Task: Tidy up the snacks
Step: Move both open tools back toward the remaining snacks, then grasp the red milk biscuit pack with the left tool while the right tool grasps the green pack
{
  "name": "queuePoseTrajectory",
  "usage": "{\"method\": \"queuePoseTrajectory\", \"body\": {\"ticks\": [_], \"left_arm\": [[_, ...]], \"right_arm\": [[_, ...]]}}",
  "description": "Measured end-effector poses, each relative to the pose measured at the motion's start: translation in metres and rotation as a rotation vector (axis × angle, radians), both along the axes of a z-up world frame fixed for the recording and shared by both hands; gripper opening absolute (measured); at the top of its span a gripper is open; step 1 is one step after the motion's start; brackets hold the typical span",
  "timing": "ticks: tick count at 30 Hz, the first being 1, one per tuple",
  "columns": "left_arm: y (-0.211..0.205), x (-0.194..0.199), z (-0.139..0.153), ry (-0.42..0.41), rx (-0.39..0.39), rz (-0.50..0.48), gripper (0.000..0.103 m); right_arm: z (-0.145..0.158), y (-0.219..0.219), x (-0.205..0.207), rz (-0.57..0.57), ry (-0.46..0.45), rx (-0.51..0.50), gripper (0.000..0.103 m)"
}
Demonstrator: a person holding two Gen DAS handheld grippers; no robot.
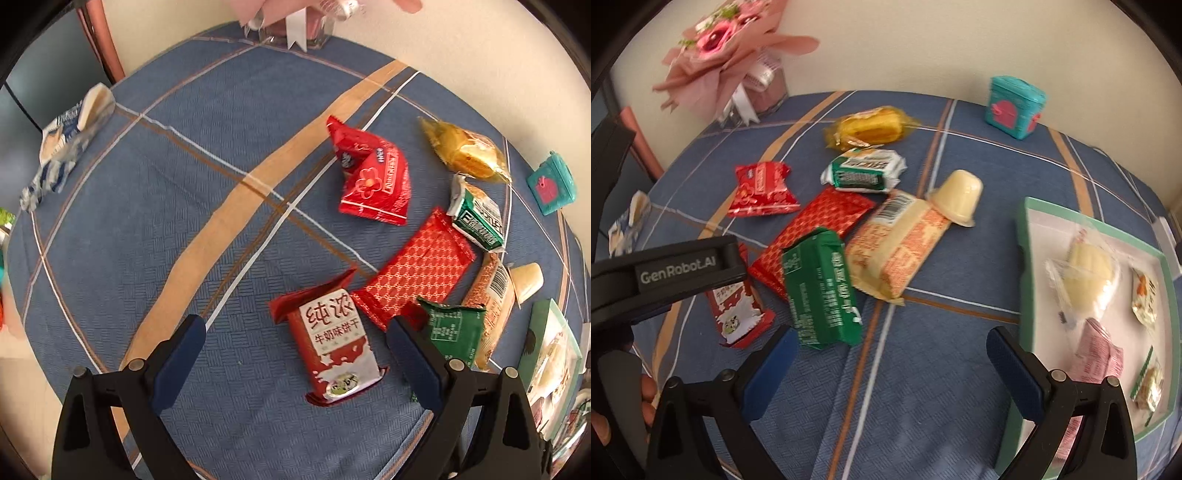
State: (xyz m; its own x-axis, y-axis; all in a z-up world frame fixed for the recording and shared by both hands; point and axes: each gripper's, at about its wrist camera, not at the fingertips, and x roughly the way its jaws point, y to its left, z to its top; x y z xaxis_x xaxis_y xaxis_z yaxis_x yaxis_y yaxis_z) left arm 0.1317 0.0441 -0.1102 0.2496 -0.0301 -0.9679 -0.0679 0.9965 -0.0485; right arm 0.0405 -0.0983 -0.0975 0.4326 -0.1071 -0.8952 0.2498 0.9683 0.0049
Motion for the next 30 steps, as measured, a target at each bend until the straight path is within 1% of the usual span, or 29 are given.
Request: {"method": "queuePoseTrajectory", "body": {"ticks": [3,6,8,10,12,14,16,18,19,20,21,22,24,25,26,27,30], "left_arm": [[0.005,0.003,-0.003,0.002,-0.004,0.006,0.098],[0.007,0.005,-0.006,0.009,-0.013,0.007,0.098],[0.010,0.008,-0.008,0.011,-0.023,0.006,0.098],[0.010,0.010,-0.010,0.014,-0.021,-0.002,0.098],[0.009,0.012,-0.013,0.022,-0.021,-0.005,0.098],[0.009,0.015,-0.017,0.032,-0.022,-0.006,0.098],[0.007,0.018,-0.021,0.040,-0.018,-0.006,0.098],[0.005,0.017,-0.025,0.047,-0.017,-0.004,0.096],[0.006,0.017,-0.027,0.049,-0.018,-0.002,0.094],[0.006,0.015,-0.028,0.051,-0.019,-0.003,0.087],[0.005,0.015,-0.029,0.051,-0.025,-0.004,0.082],[0.005,0.015,-0.030,0.050,-0.032,-0.004,0.081],[0.002,0.015,-0.031,0.048,-0.043,-0.014,0.071],[0.002,0.013,-0.031,0.045,-0.049,-0.018,0.068],[0.001,0.012,-0.030,0.043,-0.056,-0.020,0.058],[-0.002,0.013,-0.031,0.042,-0.058,-0.019,0.054],[-0.004,0.014,-0.032,0.041,-0.058,-0.019,0.046]], "right_arm": [[-0.005,0.011,0.008,0.031,0.012,-0.034,0.102],[-0.009,0.018,0.015,0.047,0.020,-0.045,0.101],[-0.012,0.021,0.019,0.055,0.026,-0.047,0.098],[-0.014,0.024,0.025,0.063,0.036,-0.053,0.092],[-0.015,0.026,0.029,0.070,0.042,-0.056,0.090],[-0.016,0.028,0.031,0.074,0.048,-0.058,0.085],[-0.016,0.029,0.032,0.077,0.052,-0.059,0.078],[-0.016,0.029,0.033,0.078,0.053,-0.045,0.071],[-0.015,0.030,0.032,0.080,0.052,-0.041,0.067],[-0.015,0.030,0.033,0.081,0.052,-0.039,0.066],[-0.015,0.030,0.033,0.083,0.052,-0.036,0.062],[-0.015,0.031,0.033,0.085,0.054,-0.031,0.056],[-0.014,0.031,0.032,0.083,0.057,-0.023,0.050],[-0.014,0.031,0.032,0.084,0.060,-0.022,0.049],[-0.014,0.032,0.032,0.086,0.061,-0.022,0.049],[-0.014,0.032,0.031,0.087,0.061,-0.022,0.048],[-0.014,0.032,0.030,0.089,0.064,-0.015,0.047]]}}
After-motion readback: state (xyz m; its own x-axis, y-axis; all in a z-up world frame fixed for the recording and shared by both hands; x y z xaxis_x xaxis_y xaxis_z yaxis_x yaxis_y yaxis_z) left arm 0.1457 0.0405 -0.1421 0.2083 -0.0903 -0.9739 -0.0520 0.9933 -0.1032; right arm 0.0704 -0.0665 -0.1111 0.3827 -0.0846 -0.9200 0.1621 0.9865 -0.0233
